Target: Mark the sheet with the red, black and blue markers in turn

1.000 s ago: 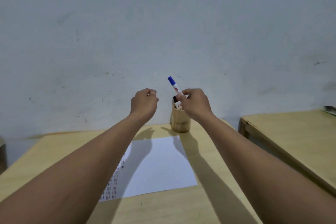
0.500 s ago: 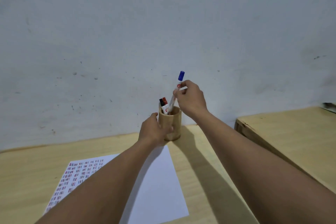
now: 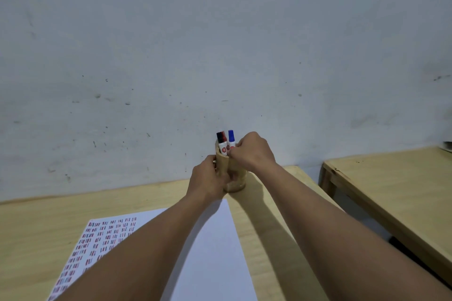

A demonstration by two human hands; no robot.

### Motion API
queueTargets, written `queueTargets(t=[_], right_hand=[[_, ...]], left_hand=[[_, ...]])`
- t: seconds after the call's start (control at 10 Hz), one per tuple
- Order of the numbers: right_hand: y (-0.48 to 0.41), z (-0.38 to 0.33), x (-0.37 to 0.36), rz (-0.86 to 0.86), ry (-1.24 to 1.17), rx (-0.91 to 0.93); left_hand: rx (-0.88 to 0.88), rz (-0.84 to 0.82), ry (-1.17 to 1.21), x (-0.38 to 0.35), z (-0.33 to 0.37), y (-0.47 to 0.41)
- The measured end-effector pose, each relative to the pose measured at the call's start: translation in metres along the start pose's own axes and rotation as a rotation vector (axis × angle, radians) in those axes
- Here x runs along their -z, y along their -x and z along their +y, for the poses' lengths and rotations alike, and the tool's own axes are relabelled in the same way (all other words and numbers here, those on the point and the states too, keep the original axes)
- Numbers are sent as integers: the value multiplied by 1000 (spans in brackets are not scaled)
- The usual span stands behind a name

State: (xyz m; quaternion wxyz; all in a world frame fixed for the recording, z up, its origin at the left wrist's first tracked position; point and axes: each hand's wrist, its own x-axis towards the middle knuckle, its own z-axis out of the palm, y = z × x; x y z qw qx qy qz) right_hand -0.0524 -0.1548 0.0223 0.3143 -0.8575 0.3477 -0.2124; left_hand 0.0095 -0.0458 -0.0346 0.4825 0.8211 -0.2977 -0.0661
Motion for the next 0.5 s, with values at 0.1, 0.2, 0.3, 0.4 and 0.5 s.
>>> queueTargets(t=[0.1, 0.2, 0.3, 0.4, 0.5], right_hand=[[2, -4, 3, -13, -19, -19], [3, -4, 4, 4, -1, -23], [7, -5, 4, -2, -14, -34], [15, -9, 11, 2, -50, 14], [24, -15, 33, 12, -113, 42]], left_hand=[[10, -1, -14, 2, 1, 1], [10, 11, -38, 1, 0, -1], [26, -4, -60, 1, 2, -1], [40, -35, -69, 6, 4, 0], [58, -16, -30, 18, 12, 14]])
